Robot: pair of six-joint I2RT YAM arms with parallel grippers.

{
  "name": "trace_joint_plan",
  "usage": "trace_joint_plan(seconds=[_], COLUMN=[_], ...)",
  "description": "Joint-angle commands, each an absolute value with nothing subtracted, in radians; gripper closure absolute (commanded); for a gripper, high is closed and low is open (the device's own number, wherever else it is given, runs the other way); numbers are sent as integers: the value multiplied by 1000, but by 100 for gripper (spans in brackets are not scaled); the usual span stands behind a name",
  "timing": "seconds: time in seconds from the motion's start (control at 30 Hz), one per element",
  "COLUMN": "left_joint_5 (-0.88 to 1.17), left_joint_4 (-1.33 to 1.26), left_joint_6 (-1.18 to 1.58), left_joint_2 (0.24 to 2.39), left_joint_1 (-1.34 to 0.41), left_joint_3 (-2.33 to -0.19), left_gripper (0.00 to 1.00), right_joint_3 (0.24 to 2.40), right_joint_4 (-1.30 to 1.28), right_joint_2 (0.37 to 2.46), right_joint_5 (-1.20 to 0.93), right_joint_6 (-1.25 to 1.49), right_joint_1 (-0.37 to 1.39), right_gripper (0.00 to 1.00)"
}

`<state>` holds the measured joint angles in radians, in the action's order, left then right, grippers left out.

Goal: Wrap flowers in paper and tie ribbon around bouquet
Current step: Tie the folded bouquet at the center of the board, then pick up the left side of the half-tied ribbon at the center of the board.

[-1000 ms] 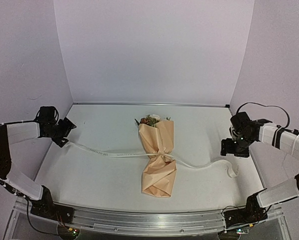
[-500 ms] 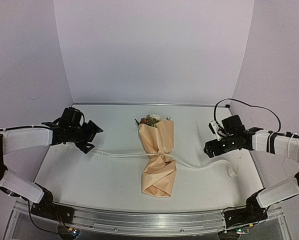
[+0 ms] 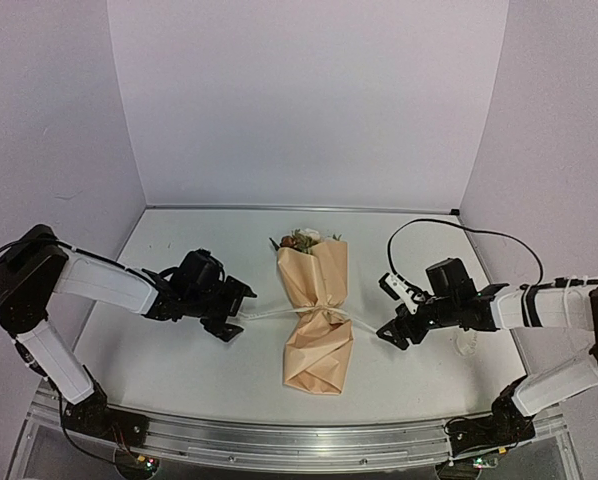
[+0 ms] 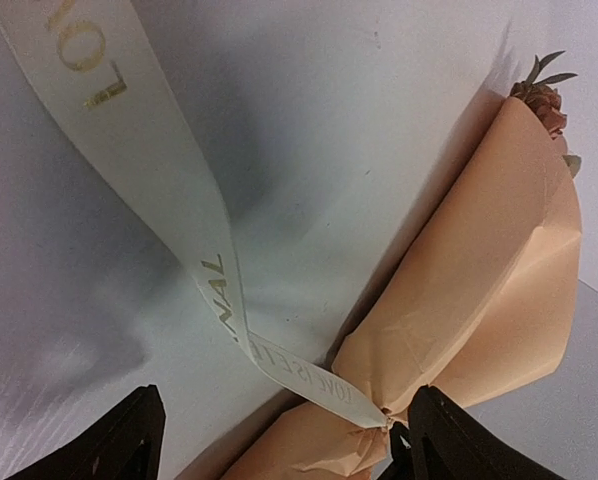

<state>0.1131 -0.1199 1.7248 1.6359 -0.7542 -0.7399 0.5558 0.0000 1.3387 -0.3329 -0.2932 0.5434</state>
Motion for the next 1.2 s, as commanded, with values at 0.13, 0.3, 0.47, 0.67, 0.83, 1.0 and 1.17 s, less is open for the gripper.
trace_joint_plan(seconds=[0.13, 0.3, 0.47, 0.67, 0.83, 1.0, 1.17], left_joint_5=[95, 100, 103, 92, 78, 74, 69], left_joint_4=[-212, -233, -222, -262, -265, -320, -283], left_joint_6=[1814, 1837, 1842, 1856, 1817, 1708, 1522], left_joint_2=[1737, 1788, 1835, 1889, 1895, 1884, 1858], left_joint_1=[-816, -822, -828, -826, -799, -747, -693], left_joint_3=[-875, -896, -914, -908, -897, -863, -864], left_gripper=[13, 20, 32, 39, 66, 96, 100], right_joint_3=[523, 533, 572, 628, 665, 684, 712], right_joint_4=[45, 45, 77, 186, 196, 195, 110], right_joint_2=[1320, 1364, 1449, 1567, 1621, 1641, 1617], right_joint_5=[-343, -314, -276, -194, -159, -110, -19], right_joint_6=[-390, -436, -475, -513, -508, -426, -283], right_joint_1=[591, 627, 656, 686, 703, 708, 709], right_gripper=[15, 17, 24, 33, 50, 96, 100])
